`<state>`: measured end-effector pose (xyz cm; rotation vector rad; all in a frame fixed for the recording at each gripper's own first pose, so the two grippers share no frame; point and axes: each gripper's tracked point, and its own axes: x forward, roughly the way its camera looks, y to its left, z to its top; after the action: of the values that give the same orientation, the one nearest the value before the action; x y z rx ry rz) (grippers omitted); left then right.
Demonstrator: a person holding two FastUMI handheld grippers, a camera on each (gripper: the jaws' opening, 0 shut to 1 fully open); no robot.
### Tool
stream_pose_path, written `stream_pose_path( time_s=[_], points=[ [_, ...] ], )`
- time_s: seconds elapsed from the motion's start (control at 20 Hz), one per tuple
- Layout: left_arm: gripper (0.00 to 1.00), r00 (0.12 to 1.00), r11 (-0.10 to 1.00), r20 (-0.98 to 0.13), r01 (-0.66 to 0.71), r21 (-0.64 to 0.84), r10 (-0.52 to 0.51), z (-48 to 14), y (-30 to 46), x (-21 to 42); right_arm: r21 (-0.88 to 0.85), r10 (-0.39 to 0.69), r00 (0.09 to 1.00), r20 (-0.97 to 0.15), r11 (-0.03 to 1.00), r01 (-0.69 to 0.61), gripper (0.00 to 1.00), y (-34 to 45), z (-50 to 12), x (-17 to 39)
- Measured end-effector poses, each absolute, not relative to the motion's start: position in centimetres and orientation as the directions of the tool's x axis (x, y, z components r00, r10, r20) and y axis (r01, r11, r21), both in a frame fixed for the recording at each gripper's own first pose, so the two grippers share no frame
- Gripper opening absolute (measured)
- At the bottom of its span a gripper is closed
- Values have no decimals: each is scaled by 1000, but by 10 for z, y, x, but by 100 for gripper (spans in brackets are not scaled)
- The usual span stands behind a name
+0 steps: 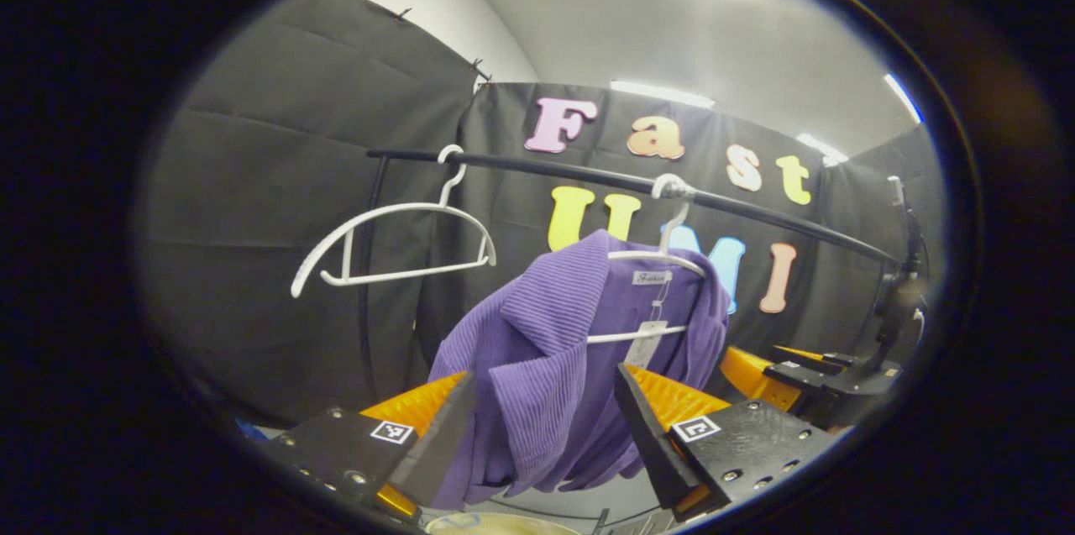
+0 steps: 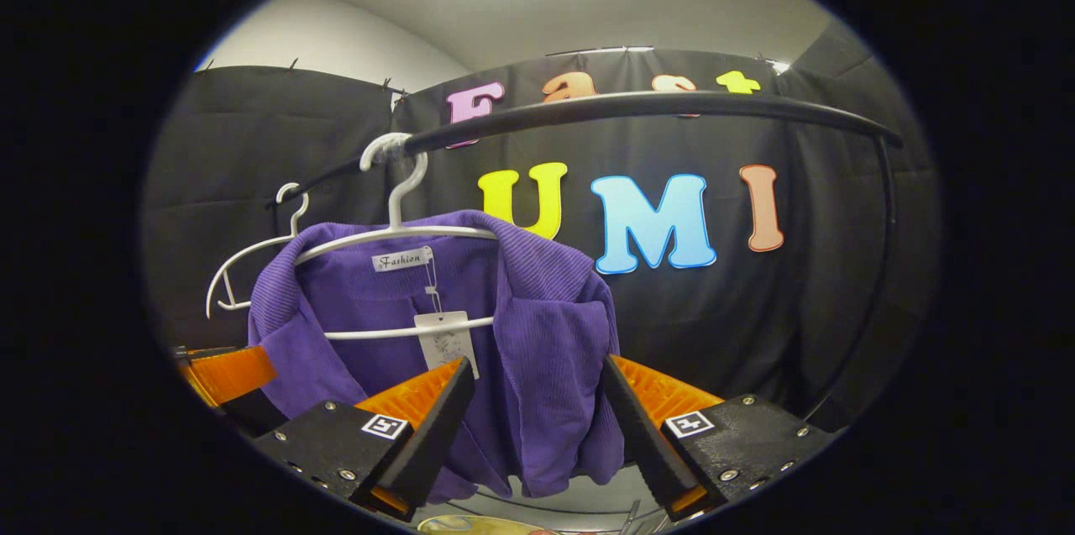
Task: Grasp the clothes on the hanger with both hands and then place them into the laundry hamper below.
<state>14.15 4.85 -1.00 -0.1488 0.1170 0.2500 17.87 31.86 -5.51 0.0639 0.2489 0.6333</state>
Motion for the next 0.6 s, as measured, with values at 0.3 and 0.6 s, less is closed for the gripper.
stream_pose_path(
  time_s=[0.3,0.6],
  points=[
    [100,923,922,-189,-362,-139,334,-42,50,182,170,660,705,-261,750,-639,95,353,-92,209],
    [95,878,888,-194,-456,-62,437,-52,51,203,162,683,686,-251,728,-666,95,372,-114,235]
  ],
)
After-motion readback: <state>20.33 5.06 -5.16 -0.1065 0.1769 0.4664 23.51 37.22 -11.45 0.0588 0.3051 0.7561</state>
